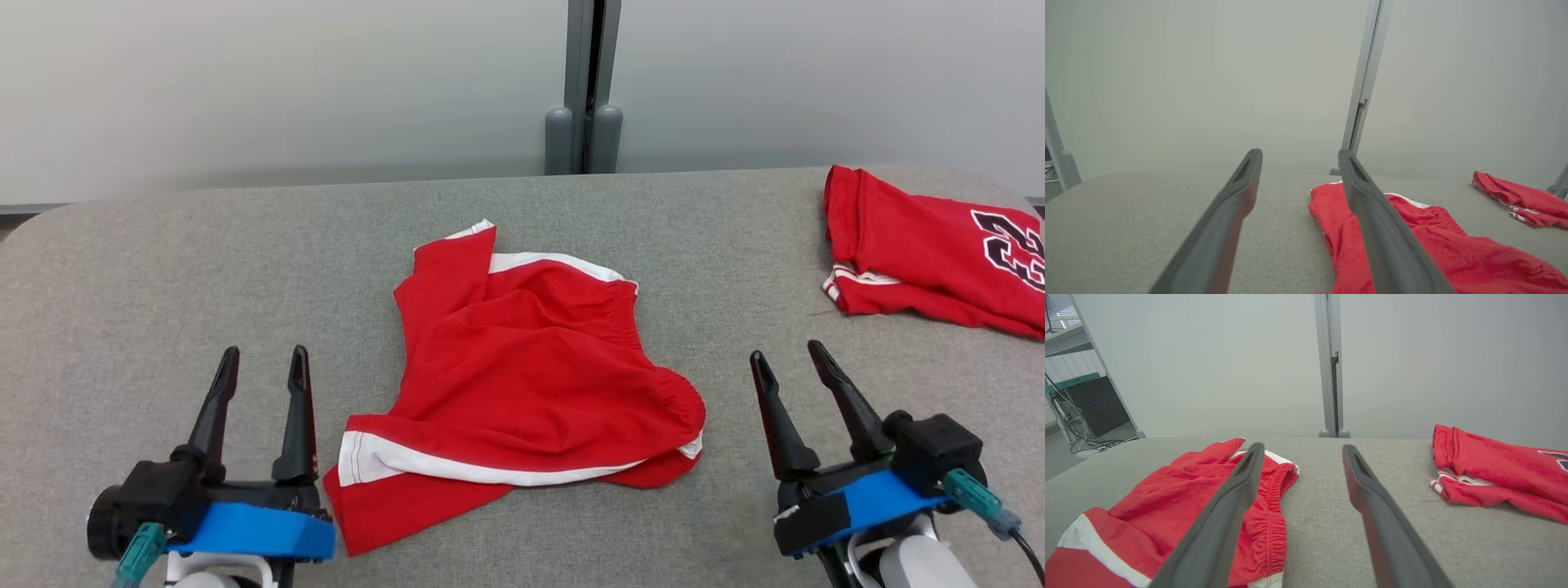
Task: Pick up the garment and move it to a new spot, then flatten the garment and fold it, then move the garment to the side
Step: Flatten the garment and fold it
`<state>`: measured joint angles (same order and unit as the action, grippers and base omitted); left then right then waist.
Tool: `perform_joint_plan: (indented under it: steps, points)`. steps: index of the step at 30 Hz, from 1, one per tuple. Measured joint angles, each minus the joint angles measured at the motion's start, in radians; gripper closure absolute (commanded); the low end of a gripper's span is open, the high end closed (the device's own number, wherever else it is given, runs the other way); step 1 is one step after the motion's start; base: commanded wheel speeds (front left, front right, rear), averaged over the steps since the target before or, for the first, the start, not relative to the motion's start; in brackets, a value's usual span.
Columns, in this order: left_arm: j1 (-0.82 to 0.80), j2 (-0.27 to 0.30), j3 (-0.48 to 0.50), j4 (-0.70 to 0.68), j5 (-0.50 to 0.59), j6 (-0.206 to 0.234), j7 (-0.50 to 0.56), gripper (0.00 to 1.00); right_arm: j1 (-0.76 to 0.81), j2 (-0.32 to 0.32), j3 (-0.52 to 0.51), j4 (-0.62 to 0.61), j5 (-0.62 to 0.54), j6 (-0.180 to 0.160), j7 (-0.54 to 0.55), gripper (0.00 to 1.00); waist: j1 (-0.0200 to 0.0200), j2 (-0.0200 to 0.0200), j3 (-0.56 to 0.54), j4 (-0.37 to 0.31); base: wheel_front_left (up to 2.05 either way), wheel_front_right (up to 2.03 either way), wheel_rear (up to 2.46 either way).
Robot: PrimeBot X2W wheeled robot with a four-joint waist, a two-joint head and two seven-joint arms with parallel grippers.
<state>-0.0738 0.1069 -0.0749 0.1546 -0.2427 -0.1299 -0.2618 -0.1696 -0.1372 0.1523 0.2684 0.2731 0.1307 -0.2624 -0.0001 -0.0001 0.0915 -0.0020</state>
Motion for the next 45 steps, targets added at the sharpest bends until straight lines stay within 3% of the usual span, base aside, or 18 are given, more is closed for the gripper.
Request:
perform_joint_plan:
  steps: [9, 25, 34, 45]
  points:
    - [0.100, 0.006, 0.076, 0.005, 0.080, 0.000, 0.000, 0.00, 0.135, 0.022, -0.107, -0.051, -0.045, 0.000, 0.000, 0.00, -0.0001, 0.0001, -0.052, 0.006, 0.00, 0.00, 0.00]
    - [0.133, -0.008, 0.076, 0.057, 0.112, 0.000, 0.000, 0.00, 0.174, 0.042, -0.106, -0.044, -0.086, 0.000, 0.000, 0.00, 0.0001, 0.0003, -0.067, 0.004, 0.00, 0.00, 0.00]
    - [0.079, 0.013, -0.010, 0.137, 0.064, 0.000, 0.000, 0.00, 0.155, 0.044, -0.075, -0.022, -0.086, 0.000, 0.000, 0.00, 0.0001, 0.0003, -0.047, -0.012, 0.00, 0.00, 0.00]
    - [-0.020, 0.035, -0.105, 0.340, -0.013, 0.000, 0.000, 0.00, 0.126, 0.048, -0.053, -0.005, -0.073, 0.000, 0.000, 0.00, 0.0001, 0.0003, 0.000, -0.050, 0.00, 0.00, 0.00]
